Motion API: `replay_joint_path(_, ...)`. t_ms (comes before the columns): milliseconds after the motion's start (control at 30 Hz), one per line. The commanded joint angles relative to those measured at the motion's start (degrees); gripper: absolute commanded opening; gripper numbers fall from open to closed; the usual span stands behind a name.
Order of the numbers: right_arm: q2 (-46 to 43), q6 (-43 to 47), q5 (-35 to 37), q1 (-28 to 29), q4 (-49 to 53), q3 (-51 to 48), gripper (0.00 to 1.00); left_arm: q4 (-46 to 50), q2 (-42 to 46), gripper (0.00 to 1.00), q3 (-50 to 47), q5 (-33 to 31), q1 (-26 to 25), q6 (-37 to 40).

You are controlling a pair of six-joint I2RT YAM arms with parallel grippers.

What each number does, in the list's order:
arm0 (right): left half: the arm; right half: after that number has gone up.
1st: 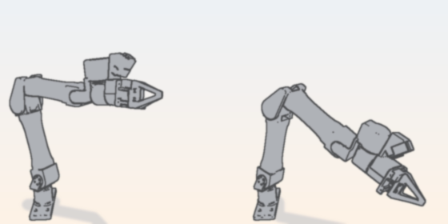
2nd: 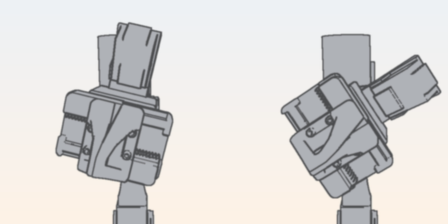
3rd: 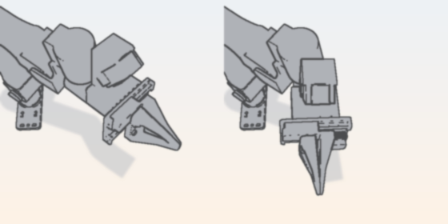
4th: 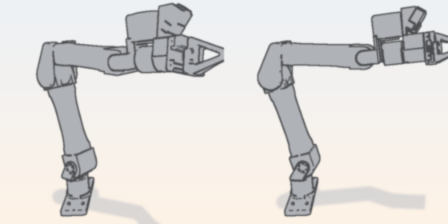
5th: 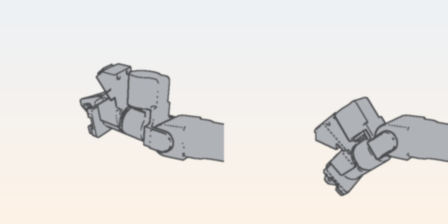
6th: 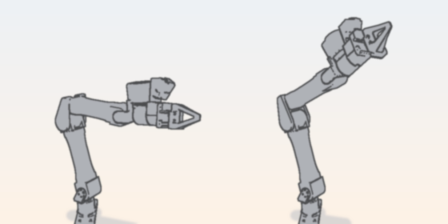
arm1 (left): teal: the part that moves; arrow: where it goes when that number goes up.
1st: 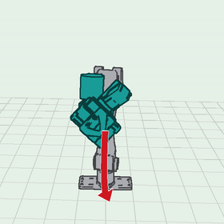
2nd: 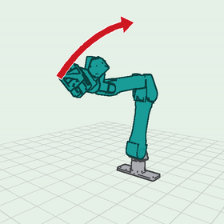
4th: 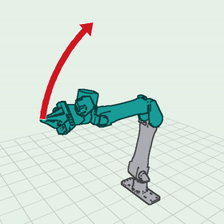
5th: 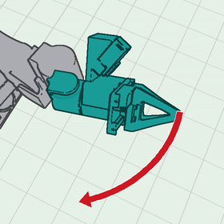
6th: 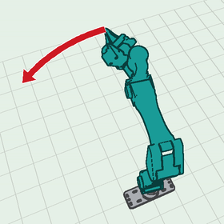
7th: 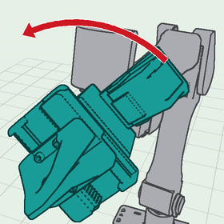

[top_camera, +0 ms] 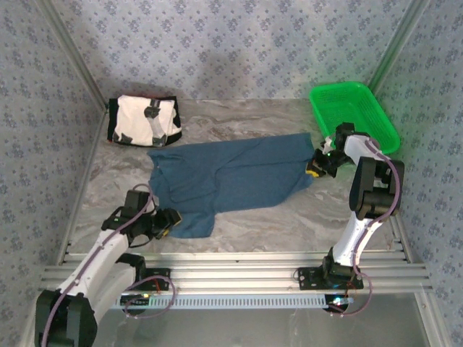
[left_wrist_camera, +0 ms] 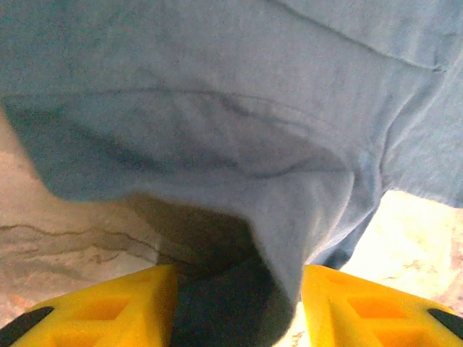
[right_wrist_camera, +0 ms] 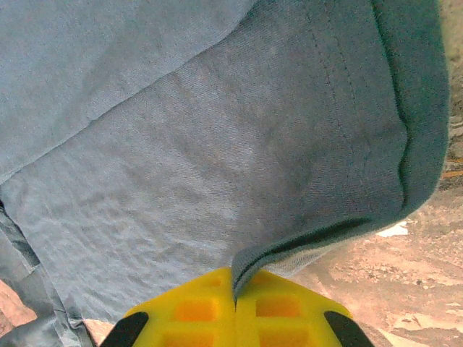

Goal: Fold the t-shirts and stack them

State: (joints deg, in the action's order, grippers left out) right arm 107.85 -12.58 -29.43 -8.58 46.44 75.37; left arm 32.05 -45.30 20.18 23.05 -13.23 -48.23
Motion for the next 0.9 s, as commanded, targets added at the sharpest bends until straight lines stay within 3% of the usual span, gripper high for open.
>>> replay_joint_path(0, 1.0, 0.1, -1.2, 0.1, 0.9, 1.8, 0.0, 4.1, 0.7, 0.47, 0.0, -3.2, -1.8, -2.2)
replay_joint_path(167, 1.0, 0.0, -1.2, 0.1, 0.9, 1.9, 0.0, 6.4, 1.5, 0.48, 0.1, -6.6, -6.0, -3.8)
replay_joint_path(433, 1.0, 0.0, -1.2, 0.1, 0.9, 2.0, 0.0, 6.4, 4.8, 0.47, -0.6, -7.1, -7.5, -4.4)
replay_joint_path(533, 1.2, -0.4, -1.4, 0.1, 0.7, 1.9, 0.0, 4.5, 6.0, 0.37, -1.5, -4.8, -8.0, -4.4)
replay_joint_path(733, 0.0, -1.1, -1.1, 0.0, 0.8, 1.4, 0.0, -0.1, 8.4, 0.02, -0.5, 3.1, -8.2, -4.7)
replay_joint_path(867, -1.7, -0.9, -0.1, -0.1, 2.1, 1.0, 0.0, 8.6, 12.6, 0.0, 6.2, -0.5, -6.6, -3.5)
